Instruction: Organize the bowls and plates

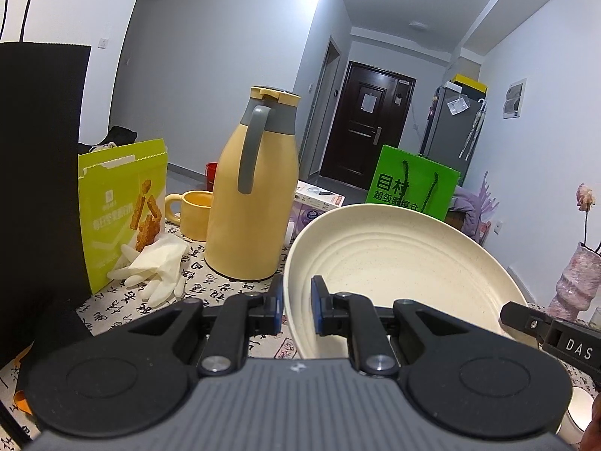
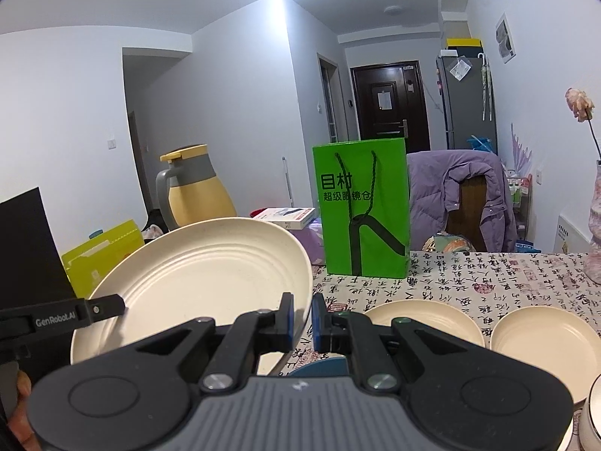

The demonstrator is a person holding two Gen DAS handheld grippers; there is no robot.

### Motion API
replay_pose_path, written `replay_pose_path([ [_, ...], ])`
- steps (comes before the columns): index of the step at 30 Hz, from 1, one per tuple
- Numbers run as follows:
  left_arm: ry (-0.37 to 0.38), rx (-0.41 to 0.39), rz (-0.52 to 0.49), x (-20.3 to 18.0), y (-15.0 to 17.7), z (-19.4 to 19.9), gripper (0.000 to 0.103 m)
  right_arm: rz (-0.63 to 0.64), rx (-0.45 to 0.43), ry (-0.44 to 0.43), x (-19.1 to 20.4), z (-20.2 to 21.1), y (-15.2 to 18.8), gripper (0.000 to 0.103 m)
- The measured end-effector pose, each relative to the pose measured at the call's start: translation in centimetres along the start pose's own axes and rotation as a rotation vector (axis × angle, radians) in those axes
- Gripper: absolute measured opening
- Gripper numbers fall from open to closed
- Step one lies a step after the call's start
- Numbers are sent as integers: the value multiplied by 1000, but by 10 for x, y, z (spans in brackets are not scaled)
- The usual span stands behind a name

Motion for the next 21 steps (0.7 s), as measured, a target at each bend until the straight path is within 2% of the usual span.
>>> replay_pose_path([
  [21,27,-44,-35,-10,9,43,14,-25,-49,14,-3,48,10,9],
])
Point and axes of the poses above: each gripper's, at about its wrist camera, not at the fingertips, and z roughly against the way its jaws point, x to its left, y to its underside, the point moved 3 cm from there along -z, roughly the way its jaws point, and after that the axes turned 13 degrees about -y, right-handed, at the moved point
